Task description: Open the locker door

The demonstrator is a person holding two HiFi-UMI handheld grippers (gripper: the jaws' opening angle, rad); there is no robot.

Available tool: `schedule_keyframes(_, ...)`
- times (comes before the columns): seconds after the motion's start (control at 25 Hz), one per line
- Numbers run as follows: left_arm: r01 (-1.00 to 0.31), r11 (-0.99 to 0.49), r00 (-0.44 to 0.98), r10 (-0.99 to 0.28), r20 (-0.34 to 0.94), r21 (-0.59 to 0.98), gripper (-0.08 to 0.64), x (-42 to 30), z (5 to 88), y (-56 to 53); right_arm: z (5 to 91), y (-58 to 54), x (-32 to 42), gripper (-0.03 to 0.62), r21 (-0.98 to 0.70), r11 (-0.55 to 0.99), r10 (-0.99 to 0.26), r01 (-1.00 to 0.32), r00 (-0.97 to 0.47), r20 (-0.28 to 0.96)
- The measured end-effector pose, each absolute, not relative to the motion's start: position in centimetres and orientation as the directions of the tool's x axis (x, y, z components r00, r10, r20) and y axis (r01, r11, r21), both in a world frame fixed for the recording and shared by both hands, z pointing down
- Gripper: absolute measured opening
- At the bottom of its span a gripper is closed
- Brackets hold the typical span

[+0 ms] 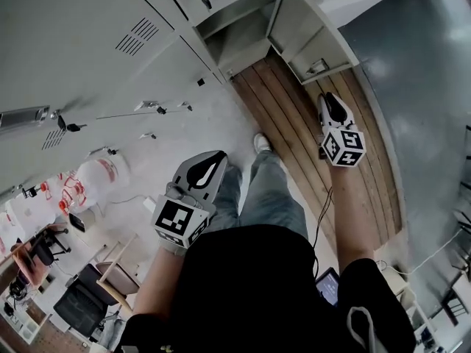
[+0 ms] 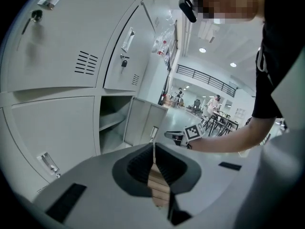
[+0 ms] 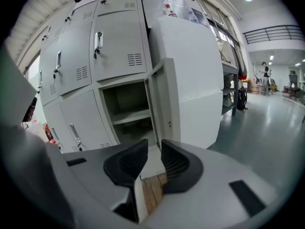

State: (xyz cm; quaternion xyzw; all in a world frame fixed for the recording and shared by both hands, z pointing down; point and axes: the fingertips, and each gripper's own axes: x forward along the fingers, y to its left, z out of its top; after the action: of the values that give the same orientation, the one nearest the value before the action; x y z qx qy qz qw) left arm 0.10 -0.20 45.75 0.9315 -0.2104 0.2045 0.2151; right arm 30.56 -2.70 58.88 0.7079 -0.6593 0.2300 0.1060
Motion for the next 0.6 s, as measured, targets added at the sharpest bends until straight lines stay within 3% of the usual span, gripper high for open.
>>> schedule_keyframes(0.6, -0.459, -0.835, 0.867, -0.346, 0.359, 0.303, 0.029, 0.1, 39.0, -2.2, 45.4, -0.6, 17.7, 0.077, -0.278, 0.151, -0.881, -0.949, -0.256, 0.397)
